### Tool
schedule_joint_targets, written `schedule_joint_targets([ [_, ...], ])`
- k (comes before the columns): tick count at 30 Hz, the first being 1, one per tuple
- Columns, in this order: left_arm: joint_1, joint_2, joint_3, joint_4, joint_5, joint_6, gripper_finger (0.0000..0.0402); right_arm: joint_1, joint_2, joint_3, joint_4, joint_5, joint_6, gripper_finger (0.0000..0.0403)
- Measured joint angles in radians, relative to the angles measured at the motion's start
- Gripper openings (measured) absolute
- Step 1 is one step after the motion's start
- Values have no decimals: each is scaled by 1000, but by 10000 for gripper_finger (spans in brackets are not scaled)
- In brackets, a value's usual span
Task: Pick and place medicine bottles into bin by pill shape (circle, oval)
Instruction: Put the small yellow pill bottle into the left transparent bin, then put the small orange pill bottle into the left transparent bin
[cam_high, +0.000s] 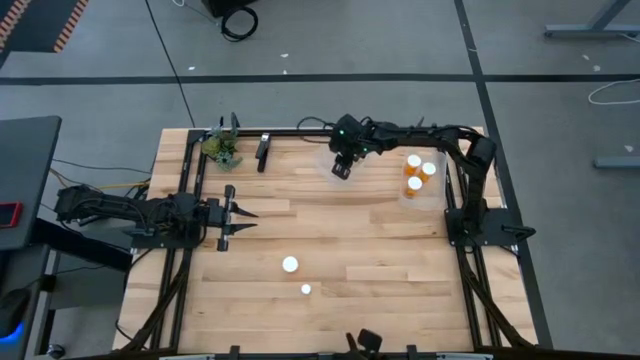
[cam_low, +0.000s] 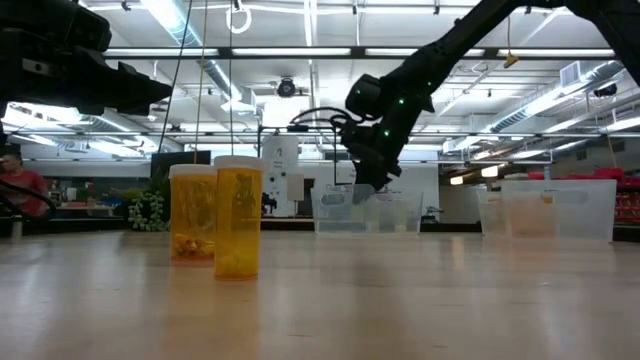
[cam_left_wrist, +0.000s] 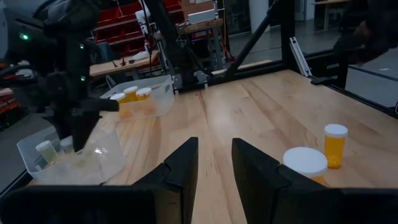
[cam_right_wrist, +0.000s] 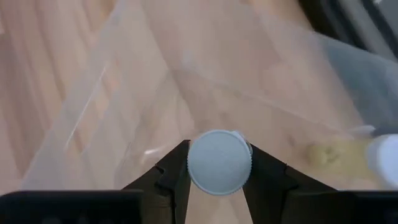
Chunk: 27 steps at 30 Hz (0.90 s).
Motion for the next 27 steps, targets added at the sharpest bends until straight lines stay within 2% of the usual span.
schedule_joint_targets([
  [7, 0, 0, 0, 0, 0, 0, 107, 11, 0, -21, 4, -30, -34, 135],
  [16, 0, 0, 0, 0, 0, 0, 107, 29, 0, -21, 7, -34, -40, 181],
  [21, 0, 0, 0, 0, 0, 0, 107, 29, -1, -19, 3, -17, -38, 191],
  [27, 0, 0, 0, 0, 0, 0, 107, 29, -5, 41, -68, -13, -37, 193],
])
